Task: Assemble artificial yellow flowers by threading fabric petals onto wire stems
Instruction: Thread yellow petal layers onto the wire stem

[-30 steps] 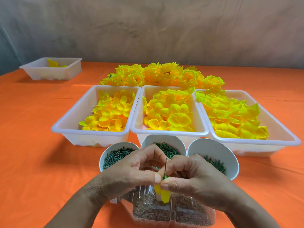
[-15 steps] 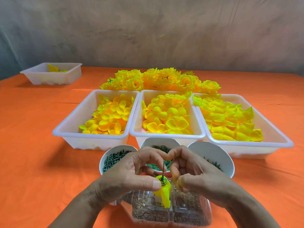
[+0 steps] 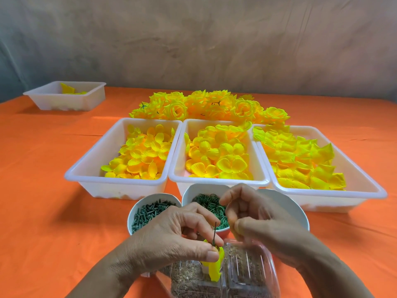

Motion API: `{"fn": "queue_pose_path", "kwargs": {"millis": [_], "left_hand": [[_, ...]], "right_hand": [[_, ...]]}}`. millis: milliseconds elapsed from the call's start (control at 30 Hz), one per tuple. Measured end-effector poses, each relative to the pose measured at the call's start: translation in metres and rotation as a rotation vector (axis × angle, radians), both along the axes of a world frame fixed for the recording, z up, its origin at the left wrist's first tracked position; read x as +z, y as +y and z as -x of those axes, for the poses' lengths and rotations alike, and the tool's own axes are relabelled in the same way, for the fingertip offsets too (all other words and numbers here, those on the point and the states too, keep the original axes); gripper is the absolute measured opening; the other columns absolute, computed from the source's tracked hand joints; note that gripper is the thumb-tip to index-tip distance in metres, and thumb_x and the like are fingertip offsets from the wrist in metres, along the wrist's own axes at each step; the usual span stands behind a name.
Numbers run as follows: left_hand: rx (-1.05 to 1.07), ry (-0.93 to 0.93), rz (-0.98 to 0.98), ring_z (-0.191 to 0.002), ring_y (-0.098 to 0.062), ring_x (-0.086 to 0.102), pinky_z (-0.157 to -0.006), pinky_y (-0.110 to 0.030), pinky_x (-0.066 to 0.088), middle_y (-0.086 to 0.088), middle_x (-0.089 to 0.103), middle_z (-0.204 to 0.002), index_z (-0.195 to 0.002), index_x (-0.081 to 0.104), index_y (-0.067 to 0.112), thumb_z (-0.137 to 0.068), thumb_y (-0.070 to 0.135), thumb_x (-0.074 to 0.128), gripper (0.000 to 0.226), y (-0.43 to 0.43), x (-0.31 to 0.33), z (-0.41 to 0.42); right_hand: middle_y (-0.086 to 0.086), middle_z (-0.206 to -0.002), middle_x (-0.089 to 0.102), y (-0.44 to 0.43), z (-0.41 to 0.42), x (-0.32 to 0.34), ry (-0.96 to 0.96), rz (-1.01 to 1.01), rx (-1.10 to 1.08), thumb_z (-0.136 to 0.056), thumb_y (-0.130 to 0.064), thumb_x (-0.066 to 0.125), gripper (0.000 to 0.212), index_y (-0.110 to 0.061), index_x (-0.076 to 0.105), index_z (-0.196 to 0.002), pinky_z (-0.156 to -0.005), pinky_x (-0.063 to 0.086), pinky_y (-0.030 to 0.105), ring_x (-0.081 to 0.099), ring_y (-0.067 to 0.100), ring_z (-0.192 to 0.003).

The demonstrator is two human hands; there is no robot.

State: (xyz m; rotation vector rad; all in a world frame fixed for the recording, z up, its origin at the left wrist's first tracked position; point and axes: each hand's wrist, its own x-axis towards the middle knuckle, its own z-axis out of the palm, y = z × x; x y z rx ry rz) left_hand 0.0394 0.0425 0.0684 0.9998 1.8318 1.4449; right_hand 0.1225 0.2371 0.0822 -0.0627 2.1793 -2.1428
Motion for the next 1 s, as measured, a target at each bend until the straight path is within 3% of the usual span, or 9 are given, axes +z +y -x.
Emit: {"fn": "queue_pose_path", "kwargs": {"millis": [167, 300, 367, 500, 600, 700, 800, 867, 1000], "left_hand": [[-0.017, -0.020, 0.034, -0.108, -0.034, 0.060, -0.095, -0.041, 0.051, 0.017, 0.064, -0.112, -0.077, 0.079, 0.034, -0.059, 0.041, 0.087, 0.020, 0.000, -0.001, 0.002], [-0.033, -0.040, 0.043, -0.090, -0.010, 0.059, -0.082, -0.025, 0.046, 0.016, 0.066, -0.110, -0.078, 0.079, 0.028, -0.060, 0.037, 0.087, 0.022, -0.001, -0.002, 0.004], [-0.039, -0.042, 0.050, -0.093, -0.010, 0.061, -0.085, -0.027, 0.047, 0.017, 0.065, -0.110, -0.078, 0.079, 0.030, -0.060, 0.038, 0.087, 0.021, -0.001, -0.002, 0.005], [-0.027, -0.056, 0.044, -0.105, -0.040, 0.058, -0.098, -0.047, 0.050, 0.016, 0.064, -0.112, -0.083, 0.080, 0.031, -0.062, 0.040, 0.088, 0.024, -0.001, -0.001, 0.004], [-0.036, -0.061, 0.054, -0.110, -0.033, 0.060, -0.101, -0.049, 0.047, 0.016, 0.064, -0.113, -0.084, 0.080, 0.031, -0.064, 0.041, 0.087, 0.024, -0.001, 0.000, 0.005], [-0.049, -0.061, 0.077, -0.110, -0.018, 0.063, -0.102, -0.042, 0.047, 0.018, 0.063, -0.114, -0.084, 0.080, 0.031, -0.065, 0.041, 0.086, 0.022, -0.001, 0.001, 0.006], [-0.051, -0.050, 0.073, -0.108, -0.009, 0.064, -0.100, -0.038, 0.049, 0.017, 0.063, -0.114, -0.083, 0.080, 0.033, -0.066, 0.040, 0.086, 0.019, -0.001, 0.001, 0.007], [-0.045, -0.052, 0.065, -0.109, -0.012, 0.064, -0.103, -0.045, 0.049, 0.017, 0.063, -0.113, -0.084, 0.080, 0.031, -0.067, 0.037, 0.086, 0.020, -0.001, 0.001, 0.006], [-0.039, -0.048, 0.055, -0.106, -0.012, 0.065, -0.099, -0.040, 0.052, 0.018, 0.063, -0.111, -0.085, 0.080, 0.032, -0.066, 0.039, 0.086, 0.021, -0.001, 0.000, 0.007]], "right_hand": [[-0.005, -0.065, 0.057, 0.027, 0.040, 0.014, 0.092, -0.348, -0.322, -0.072, 0.009, 0.051, 0.032, -0.017, 0.065, -0.085, -0.052, 0.038, 0.022, 0.050, 0.010, -0.054], [-0.004, -0.076, 0.061, 0.055, 0.089, 0.009, 0.030, -0.730, -0.469, -0.082, 0.003, 0.053, 0.028, -0.023, 0.065, -0.081, -0.062, 0.043, 0.027, 0.058, 0.018, -0.073], [-0.003, -0.083, 0.063, 0.063, 0.111, 0.003, -0.027, -0.874, -0.457, -0.085, -0.004, 0.055, 0.021, -0.021, 0.066, -0.088, -0.067, 0.043, 0.027, 0.061, 0.022, -0.084], [0.009, -0.098, 0.070, 0.063, 0.146, -0.010, -0.075, -1.165, -0.404, -0.087, -0.015, 0.058, 0.013, -0.013, 0.070, -0.092, -0.067, 0.043, 0.030, 0.061, 0.029, -0.095], [0.010, -0.094, 0.065, 0.055, 0.163, -0.018, -0.165, -1.276, -0.414, -0.085, -0.038, 0.065, 0.027, -0.012, 0.065, -0.084, -0.063, 0.044, 0.031, 0.062, 0.031, -0.094], [0.006, -0.088, 0.055, 0.049, 0.170, -0.024, -0.238, -1.381, -0.477, -0.080, -0.060, 0.064, 0.047, -0.017, 0.046, -0.071, -0.063, 0.037, 0.030, 0.061, 0.030, -0.095], [0.010, -0.105, 0.064, 0.045, 0.172, -0.025, -0.238, -1.405, -0.472, -0.083, -0.033, 0.062, 0.025, -0.017, 0.045, -0.075, -0.069, 0.039, 0.030, 0.061, 0.032, -0.100], [0.013, -0.107, 0.064, 0.045, 0.170, -0.023, -0.230, -1.400, -0.487, -0.081, -0.019, 0.056, 0.016, -0.014, 0.043, -0.073, -0.068, 0.039, 0.029, 0.061, 0.034, -0.099], [0.013, -0.099, 0.065, 0.048, 0.162, -0.011, -0.204, -1.372, -0.565, -0.078, -0.018, 0.056, 0.011, -0.014, 0.048, -0.072, -0.061, 0.035, 0.028, 0.059, 0.033, -0.089]]}}
